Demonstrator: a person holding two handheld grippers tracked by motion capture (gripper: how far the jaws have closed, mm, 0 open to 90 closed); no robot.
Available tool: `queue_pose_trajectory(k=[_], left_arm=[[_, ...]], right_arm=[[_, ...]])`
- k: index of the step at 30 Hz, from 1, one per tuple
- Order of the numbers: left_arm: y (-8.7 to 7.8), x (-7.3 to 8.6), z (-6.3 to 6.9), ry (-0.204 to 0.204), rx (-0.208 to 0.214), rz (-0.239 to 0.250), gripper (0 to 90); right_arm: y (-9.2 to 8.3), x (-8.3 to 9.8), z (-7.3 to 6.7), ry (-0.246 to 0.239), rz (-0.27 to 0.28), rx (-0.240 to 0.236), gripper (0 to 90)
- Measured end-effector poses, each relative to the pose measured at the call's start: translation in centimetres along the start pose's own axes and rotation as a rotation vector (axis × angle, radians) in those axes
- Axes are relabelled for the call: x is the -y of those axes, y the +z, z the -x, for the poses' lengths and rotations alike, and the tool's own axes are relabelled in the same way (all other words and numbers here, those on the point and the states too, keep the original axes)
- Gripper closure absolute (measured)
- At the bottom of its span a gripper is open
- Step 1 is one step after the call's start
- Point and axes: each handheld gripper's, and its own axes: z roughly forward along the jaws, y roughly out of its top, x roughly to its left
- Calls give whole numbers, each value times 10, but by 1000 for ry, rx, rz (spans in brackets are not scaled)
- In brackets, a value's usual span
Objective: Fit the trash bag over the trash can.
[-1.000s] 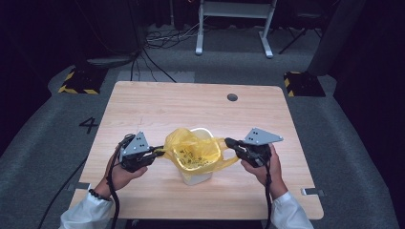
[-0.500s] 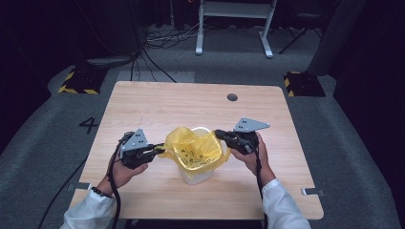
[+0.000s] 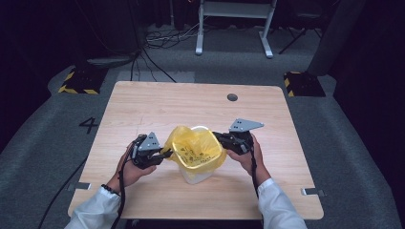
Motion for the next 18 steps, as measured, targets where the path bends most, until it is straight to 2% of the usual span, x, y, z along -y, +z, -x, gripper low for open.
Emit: queue_pose_trajectory(k=[2, 3, 7, 10, 12, 13, 15, 16, 18], left_arm=[[-9, -1, 1, -3, 10, 56, 630], [-14, -1, 1, -17, 26, 92, 576], [-38, -5, 0, 0, 41, 183, 397], [-51, -11, 2, 8, 31, 243, 357], [-57, -18, 6, 40, 22, 262, 339], [-57, -20, 8, 45, 24, 264, 333], [-58, -29, 12, 89, -14, 251, 369], [-56, -34, 13, 117, -30, 243, 423], [-53, -39, 13, 158, -25, 217, 588]], right_arm=[[2, 2, -1, -5, -15, 0, 893], [2, 3, -1, -1, -18, -2, 892], [2, 3, 0, -4, -22, 6, 892], [2, 3, -1, -6, -21, 15, 888], [1, 2, -1, -7, -13, 27, 887], [0, 2, -1, -10, -11, 27, 887], [0, 1, -2, -17, -14, 30, 888], [0, 1, -2, -19, -15, 29, 888], [0, 0, -3, -25, -14, 28, 889]])
